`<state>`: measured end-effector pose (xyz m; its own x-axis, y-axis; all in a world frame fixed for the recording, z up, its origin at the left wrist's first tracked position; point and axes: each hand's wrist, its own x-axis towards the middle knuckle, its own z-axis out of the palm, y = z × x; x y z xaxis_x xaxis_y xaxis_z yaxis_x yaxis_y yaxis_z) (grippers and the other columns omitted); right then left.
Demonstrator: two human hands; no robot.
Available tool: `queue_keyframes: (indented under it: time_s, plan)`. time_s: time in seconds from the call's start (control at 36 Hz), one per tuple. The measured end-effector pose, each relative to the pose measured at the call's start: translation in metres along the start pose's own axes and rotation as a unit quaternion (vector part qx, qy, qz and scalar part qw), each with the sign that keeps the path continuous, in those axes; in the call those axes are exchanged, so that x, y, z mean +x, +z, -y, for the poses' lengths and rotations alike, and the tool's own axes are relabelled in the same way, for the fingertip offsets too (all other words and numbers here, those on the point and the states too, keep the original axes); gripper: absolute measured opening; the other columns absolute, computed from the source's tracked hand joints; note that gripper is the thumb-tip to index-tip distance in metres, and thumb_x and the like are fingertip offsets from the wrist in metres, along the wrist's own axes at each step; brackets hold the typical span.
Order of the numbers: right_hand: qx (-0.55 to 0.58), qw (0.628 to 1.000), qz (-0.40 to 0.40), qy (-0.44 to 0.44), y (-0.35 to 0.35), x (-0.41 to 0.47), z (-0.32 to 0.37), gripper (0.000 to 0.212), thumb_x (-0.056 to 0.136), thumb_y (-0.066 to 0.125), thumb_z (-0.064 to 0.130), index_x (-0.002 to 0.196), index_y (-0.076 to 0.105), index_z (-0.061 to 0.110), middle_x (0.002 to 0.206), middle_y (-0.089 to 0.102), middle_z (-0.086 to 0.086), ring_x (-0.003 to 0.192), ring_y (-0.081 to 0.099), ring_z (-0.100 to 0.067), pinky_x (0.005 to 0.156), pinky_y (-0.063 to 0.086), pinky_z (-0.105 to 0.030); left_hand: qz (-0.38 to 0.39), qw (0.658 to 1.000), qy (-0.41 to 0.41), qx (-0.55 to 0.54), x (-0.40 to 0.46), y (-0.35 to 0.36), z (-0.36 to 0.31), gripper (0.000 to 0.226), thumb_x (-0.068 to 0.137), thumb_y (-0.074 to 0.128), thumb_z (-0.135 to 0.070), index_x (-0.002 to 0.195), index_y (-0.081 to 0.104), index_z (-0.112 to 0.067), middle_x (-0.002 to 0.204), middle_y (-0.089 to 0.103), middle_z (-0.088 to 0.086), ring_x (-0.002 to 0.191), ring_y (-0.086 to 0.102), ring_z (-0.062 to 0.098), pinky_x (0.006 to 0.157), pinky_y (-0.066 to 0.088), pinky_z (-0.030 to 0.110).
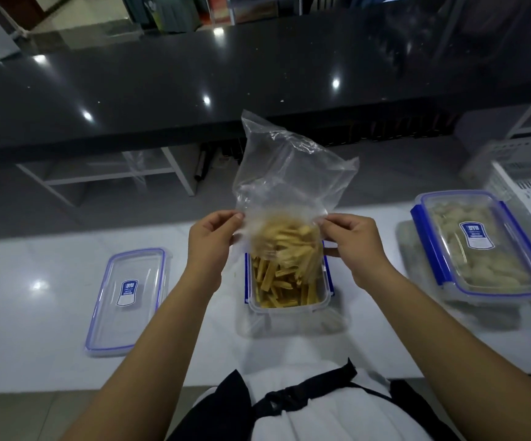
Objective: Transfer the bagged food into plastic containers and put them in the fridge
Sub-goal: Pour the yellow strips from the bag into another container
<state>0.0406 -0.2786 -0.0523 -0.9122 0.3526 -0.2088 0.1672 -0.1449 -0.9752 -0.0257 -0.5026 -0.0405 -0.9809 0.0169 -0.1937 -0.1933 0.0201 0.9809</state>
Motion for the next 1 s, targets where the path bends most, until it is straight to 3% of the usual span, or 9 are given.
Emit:
queue_keyframes:
  time_s: [0.17,0.25,0.36,0.5,0.56,0.64,0.75,0.86,1.0]
  plan:
    - [-0.054,0.996,0.058,-0.032,0.005,-0.008,-0.002,0.012,0.091,0.072,0.014,0.085,0.082,0.018,0.083,0.076,-0.002,0.077,0.073,-0.019,0.069,0.062,-0.037,-0.021,0.999,-0.003,0.043,-0.010,-0.008,0.006,0.011,0.090,0.074,-0.017,0.086,0.080,-0.026,0.089,0.078,-0.004,0.085,0.071,0.010,0.077,0.056,0.030]
    - [-0.063,0.997,-0.018,-0.030,0.003,-0.005,-0.004,0.013,0.093,0.070,0.015,0.087,0.081,0.020,0.087,0.077,-0.001,0.085,0.072,-0.024,0.075,0.063,-0.043,-0.008,1.000,-0.015,0.023,-0.015,-0.007,0.007,0.014,0.093,0.070,-0.015,0.087,0.079,-0.024,0.090,0.078,0.002,0.084,0.073,0.017,0.078,0.059,0.035]
    - [-0.036,0.995,0.087,-0.038,0.008,-0.014,0.000,0.018,0.091,0.071,0.011,0.082,0.082,0.021,0.079,0.076,0.000,0.072,0.073,-0.016,0.062,0.060,-0.030,-0.012,1.000,-0.009,0.009,-0.020,-0.005,0.005,0.015,0.095,0.066,-0.012,0.089,0.078,-0.020,0.091,0.078,0.005,0.086,0.076,0.025,0.072,0.059,0.032]
    - [-0.030,0.998,-0.024,-0.059,-0.002,-0.004,0.009,0.013,0.093,0.069,0.012,0.094,0.080,0.018,0.090,0.077,-0.005,0.085,0.074,-0.025,0.071,0.063,-0.042,-0.019,1.000,-0.005,0.002,-0.022,-0.003,0.001,0.011,0.096,0.066,-0.013,0.098,0.076,-0.014,0.096,0.078,0.007,0.086,0.076,0.035,0.077,0.062,0.043]
    - [-0.047,0.997,-0.005,-0.067,-0.002,-0.004,0.010,0.013,0.093,0.069,0.014,0.095,0.081,0.018,0.090,0.077,-0.003,0.087,0.074,-0.024,0.071,0.063,-0.040,-0.022,1.000,-0.003,0.000,-0.024,-0.001,0.000,0.010,0.095,0.067,-0.012,0.097,0.077,-0.014,0.096,0.078,0.008,0.085,0.075,0.038,0.079,0.062,0.045]
    - [-0.059,0.994,0.057,-0.069,0.003,-0.010,0.012,0.015,0.093,0.069,0.015,0.090,0.082,0.023,0.086,0.077,-0.003,0.080,0.074,-0.020,0.065,0.061,-0.031,-0.022,1.000,-0.005,-0.005,-0.029,0.000,-0.003,0.012,0.095,0.066,-0.011,0.094,0.077,-0.015,0.091,0.078,0.006,0.082,0.077,0.029,0.071,0.061,0.037]
    - [-0.005,0.999,0.005,-0.041,-0.003,-0.004,0.022,0.011,0.093,0.068,0.011,0.092,0.079,0.014,0.090,0.077,-0.010,0.086,0.075,-0.027,0.073,0.063,-0.041,-0.037,0.999,0.002,-0.017,-0.033,-0.003,-0.007,0.014,0.095,0.067,-0.011,0.092,0.078,-0.018,0.087,0.078,0.003,0.080,0.076,0.024,0.068,0.060,0.031]
    - [-0.054,0.992,0.096,-0.055,0.000,-0.011,0.024,0.015,0.093,0.068,0.013,0.090,0.081,0.018,0.088,0.078,-0.005,0.082,0.075,-0.023,0.066,0.061,-0.031,-0.044,0.999,0.021,-0.019,-0.036,-0.005,-0.014,0.014,0.095,0.066,-0.009,0.093,0.077,-0.017,0.085,0.077,0.002,0.078,0.075,0.021,0.066,0.058,0.026]
    - [-0.025,0.999,0.034,-0.033,-0.004,-0.003,0.028,0.014,0.093,0.069,0.014,0.085,0.079,0.020,0.088,0.078,-0.004,0.085,0.075,-0.025,0.072,0.063,-0.040,-0.067,0.997,0.030,-0.038,-0.036,-0.007,-0.026,0.014,0.095,0.066,-0.008,0.092,0.077,-0.017,0.080,0.076,0.000,0.072,0.072,0.016,0.068,0.059,0.026]
